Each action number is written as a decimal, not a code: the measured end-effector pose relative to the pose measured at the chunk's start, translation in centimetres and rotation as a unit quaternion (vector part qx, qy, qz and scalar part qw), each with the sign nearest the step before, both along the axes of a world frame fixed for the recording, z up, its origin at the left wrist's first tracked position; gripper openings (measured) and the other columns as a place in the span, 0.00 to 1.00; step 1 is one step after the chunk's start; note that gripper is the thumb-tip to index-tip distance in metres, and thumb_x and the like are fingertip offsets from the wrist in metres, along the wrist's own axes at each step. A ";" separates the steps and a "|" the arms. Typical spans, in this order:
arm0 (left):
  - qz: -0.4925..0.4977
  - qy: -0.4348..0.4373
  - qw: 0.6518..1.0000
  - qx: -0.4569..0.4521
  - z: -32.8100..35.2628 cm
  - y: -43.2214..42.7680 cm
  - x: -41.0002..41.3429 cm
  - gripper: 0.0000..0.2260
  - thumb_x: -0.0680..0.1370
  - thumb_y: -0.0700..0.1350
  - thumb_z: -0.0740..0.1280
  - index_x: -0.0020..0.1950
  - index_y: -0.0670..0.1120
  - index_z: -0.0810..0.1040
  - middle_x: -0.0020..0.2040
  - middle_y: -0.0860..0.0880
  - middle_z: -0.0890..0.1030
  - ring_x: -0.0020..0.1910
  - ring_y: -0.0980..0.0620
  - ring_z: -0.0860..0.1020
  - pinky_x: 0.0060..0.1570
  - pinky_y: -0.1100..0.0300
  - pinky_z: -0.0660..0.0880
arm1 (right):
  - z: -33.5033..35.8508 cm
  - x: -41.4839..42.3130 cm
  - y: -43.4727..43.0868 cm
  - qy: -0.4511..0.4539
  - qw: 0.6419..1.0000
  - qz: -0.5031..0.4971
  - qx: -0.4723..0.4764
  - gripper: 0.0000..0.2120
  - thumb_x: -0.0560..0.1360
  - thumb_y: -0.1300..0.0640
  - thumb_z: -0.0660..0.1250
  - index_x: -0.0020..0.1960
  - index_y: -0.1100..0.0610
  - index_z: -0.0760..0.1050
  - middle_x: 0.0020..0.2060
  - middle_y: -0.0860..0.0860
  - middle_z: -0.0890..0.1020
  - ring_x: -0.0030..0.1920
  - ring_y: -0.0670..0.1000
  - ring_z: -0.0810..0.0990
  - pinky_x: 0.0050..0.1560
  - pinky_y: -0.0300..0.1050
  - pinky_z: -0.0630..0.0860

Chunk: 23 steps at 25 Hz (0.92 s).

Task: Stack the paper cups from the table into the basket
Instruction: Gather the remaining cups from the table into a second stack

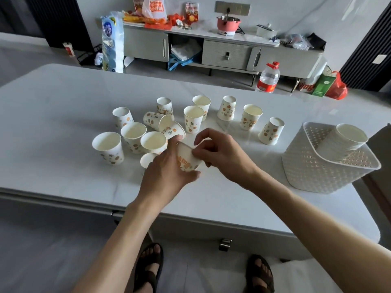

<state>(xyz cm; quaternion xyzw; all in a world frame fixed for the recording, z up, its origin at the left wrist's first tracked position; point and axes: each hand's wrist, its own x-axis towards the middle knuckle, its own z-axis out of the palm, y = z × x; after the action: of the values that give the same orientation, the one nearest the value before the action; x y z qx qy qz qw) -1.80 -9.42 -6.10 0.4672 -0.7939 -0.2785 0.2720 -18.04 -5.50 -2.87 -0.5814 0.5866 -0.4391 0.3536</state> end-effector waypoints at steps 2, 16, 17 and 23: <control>0.039 0.011 0.999 0.016 0.0 -1.3 2.5 0.37 0.66 0.53 0.78 0.70 0.55 0.64 0.55 0.50 0.81 0.51 0.44 0.79 0.45 0.52 0.75 | -0.4 1.7 -1.5 0.038 0.998 -0.031 -0.026 0.03 0.77 0.61 0.66 0.48 0.56 0.78 0.36 0.46 0.82 0.30 0.48 0.73 0.34 0.37 0.69; 0.213 0.333 0.882 0.254 -4.3 -6.2 9.5 0.30 0.62 0.48 0.77 0.63 0.53 0.74 0.51 0.52 0.84 0.48 0.51 0.84 0.37 0.57 0.78 | -11.0 12.1 -5.8 0.252 0.953 -0.144 -0.086 0.20 0.65 0.51 0.77 0.48 0.58 0.70 0.45 0.52 0.77 0.44 0.57 0.75 0.39 0.46 0.68; 0.209 0.339 0.878 0.267 -4.4 -6.2 9.3 0.30 0.63 0.48 0.77 0.64 0.53 0.74 0.53 0.50 0.84 0.50 0.48 0.84 0.38 0.56 0.79 | -11.0 12.4 -5.8 0.230 0.960 -0.140 -0.072 0.21 0.65 0.53 0.76 0.49 0.57 0.68 0.44 0.51 0.77 0.42 0.57 0.75 0.38 0.46 0.67; 0.182 0.329 0.891 0.255 -4.2 -6.2 7.8 0.28 0.61 0.48 0.78 0.60 0.53 0.75 0.48 0.56 0.85 0.44 0.58 0.84 0.34 0.65 0.77 | -11.1 6.4 -2.9 0.185 0.948 -0.232 -0.110 0.33 0.63 0.52 0.79 0.61 0.49 0.65 0.52 0.47 0.80 0.46 0.49 0.77 0.43 0.43 0.74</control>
<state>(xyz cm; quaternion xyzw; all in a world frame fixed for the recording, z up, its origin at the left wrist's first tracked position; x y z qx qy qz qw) 6.00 -15.64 -10.30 0.5382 -0.4621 -0.5546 0.4350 -11.63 -8.38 -13.95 -0.5354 0.7085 -0.4557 0.0606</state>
